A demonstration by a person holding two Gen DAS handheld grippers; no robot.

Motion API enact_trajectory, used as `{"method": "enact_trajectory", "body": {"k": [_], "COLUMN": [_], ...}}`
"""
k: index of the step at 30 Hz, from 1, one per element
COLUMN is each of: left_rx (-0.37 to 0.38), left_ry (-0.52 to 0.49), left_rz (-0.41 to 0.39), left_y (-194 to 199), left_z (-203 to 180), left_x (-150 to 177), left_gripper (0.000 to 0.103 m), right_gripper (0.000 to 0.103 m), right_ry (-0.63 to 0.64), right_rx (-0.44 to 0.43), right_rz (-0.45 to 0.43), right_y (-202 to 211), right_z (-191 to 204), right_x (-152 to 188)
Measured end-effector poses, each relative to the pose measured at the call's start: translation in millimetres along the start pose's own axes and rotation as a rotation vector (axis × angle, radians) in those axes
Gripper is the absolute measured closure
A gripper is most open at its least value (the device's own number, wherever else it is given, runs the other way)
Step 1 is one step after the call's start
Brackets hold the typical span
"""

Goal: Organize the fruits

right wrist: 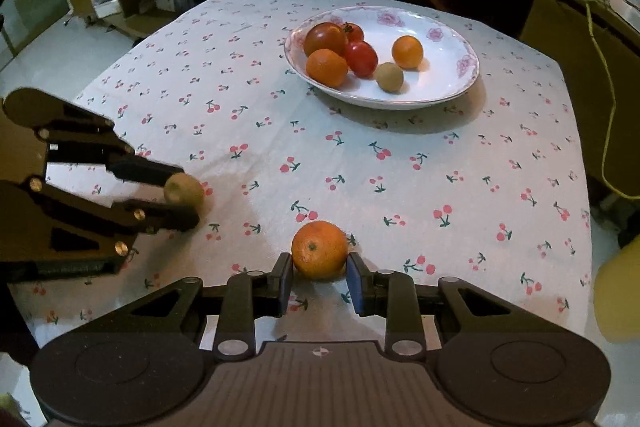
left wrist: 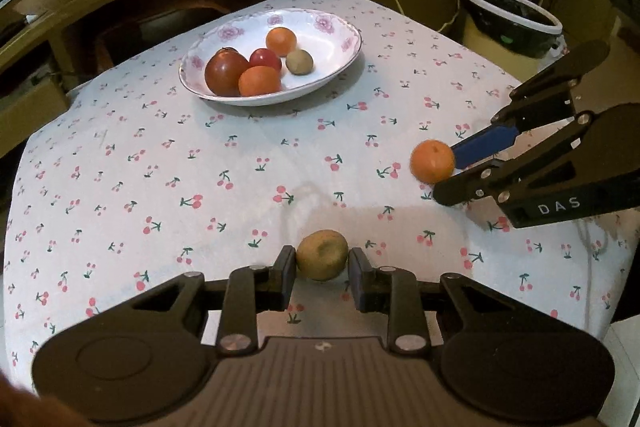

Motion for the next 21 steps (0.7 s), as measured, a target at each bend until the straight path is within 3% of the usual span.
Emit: {"method": "enact_trajectory", "body": {"k": [2, 4, 7, 9, 21], "left_rx": [-0.005, -0.013, -0.016, -0.019, -0.015], "left_ry": [0.006, -0.003, 0.001, 0.012, 0.029], "left_rz": [0.003, 0.001, -0.007, -0.011, -0.006], "left_y": [1.8, 5.4, 13.5, 18.0, 6.3], "left_z": [1.6, 2.1, 1.8, 1.9, 0.9], "left_x": [0.4, 0.5, -0.4, -0.4, -1.4], "left_gripper": [0.066, 0.064, 0.06, 0.056, 0.055], "right_gripper": [0.071, 0.058, 0.052, 0.051, 0.05], "right_ry": [0.003, 0.001, -0.006, -0.017, -0.087], "right_rx": [0.02, 0.029, 0.037, 0.042, 0.027], "right_rz": [-0.002, 0.012, 0.005, -0.006, -0.039], "right_y": [0.7, 2.3, 8.9, 12.6, 5.7], "right_z": [0.3, 1.3, 0.8, -1.1, -8.8], "right_x": [1.0, 3.9, 5.4, 5.5, -4.1]}}
Point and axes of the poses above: each gripper's, at about its wrist camera, not at the fingertips, and y roughly against the way its jaws point, z to its left, x to its underside, the point moved 6 cm from there along -y, roughly the way its jaws point, and after that the axes turned 15 degrees about -z, right-handed, at the moved point
